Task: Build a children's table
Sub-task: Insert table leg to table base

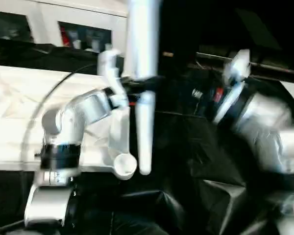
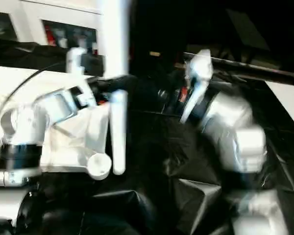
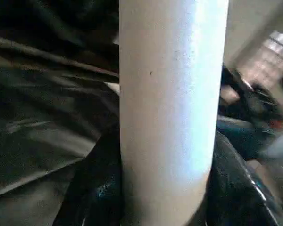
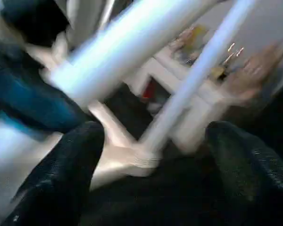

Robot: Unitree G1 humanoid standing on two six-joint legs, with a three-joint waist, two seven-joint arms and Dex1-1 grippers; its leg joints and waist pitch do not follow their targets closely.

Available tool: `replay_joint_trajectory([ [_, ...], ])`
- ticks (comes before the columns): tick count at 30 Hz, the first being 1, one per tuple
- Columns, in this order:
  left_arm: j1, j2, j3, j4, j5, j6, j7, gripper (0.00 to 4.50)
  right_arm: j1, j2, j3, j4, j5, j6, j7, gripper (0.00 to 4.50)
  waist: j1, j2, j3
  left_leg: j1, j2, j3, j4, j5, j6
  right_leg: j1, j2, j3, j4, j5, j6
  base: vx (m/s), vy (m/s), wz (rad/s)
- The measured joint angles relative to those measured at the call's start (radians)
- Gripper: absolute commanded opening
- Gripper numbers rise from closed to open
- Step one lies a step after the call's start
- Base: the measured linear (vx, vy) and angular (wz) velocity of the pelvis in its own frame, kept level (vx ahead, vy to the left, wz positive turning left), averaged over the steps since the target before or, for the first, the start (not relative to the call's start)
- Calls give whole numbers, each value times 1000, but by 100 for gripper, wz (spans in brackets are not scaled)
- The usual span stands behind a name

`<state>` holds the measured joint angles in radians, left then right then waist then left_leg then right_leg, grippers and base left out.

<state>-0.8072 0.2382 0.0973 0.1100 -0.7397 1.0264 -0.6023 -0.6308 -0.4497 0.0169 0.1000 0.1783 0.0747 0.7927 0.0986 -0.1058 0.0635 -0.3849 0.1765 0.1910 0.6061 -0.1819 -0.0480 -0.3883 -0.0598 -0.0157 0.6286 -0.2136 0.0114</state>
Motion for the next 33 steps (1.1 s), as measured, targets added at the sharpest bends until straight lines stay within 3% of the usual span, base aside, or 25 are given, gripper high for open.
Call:
replay_joint_trajectory([
  [5, -2, 31, -54, -1, -21, 87, -75, 179, -68, -58, 72, 153, -201, -345, -62, 447, -9, 0, 1, -2, 0, 2, 0, 0, 2, -3, 0, 1, 2, 0, 0, 0, 0, 0],
  [7, -2, 33, -51, -1, -37, 106, -75, 179, -95, -76, 86, 202, -259, -462, -101, 450, -9, -1, 1, -2, 0, 2, 0, 0, 2, -4, 0, 1, 2, 0, 0, 0, 0, 0],
  [11, -2, 27, -22, 8, -57, 130, -75, 179, -152, -114, 111, 316, -454, -757, -295, 450, -10, -4, 2, -4, 1, 3, 1, 0, 2, -6, 1, 1, 3, 0, 0, 0, 0, 0],
  [14, -2, 11, -15, 23, -72, 137, -74, 179, -163, -115, 111, 369, -530, -881, -372, 450, -9, -8, 3, -5, 1, 3, 2, 0, 3, -6, 1, 2, 4, 0, 0, 0, 0, 0],
  [21, 15, -1, -16, 24, -89, 176, -74, 179, -208, -114, 172, 513, -659, -1023, -510, 450, -13, -8, 4, -7, 1, 3, 7, -1, 7, -7, 1, 2, 5, 2, 0, 0, 0, 0],
  [24, 19, -8, -12, 25, -92, 206, -71, 178, -251, -123, 203, 595, -775, -1088, -635, 450, -14, -8, 4, -9, 1, 3, 10, -1, 7, -10, 1, 3, 10, 2, 0, 0, 0, 0],
  [33, 66, -37, -18, 25, -131, 327, -60, 178, -274, -109, 271, 694, -917, -1171, -785, 450, -13, -8, 4, -10, 2, 3, 17, -1, 7, -12, 1, 3, 17, 2, 0, 0, 0, 0],
])
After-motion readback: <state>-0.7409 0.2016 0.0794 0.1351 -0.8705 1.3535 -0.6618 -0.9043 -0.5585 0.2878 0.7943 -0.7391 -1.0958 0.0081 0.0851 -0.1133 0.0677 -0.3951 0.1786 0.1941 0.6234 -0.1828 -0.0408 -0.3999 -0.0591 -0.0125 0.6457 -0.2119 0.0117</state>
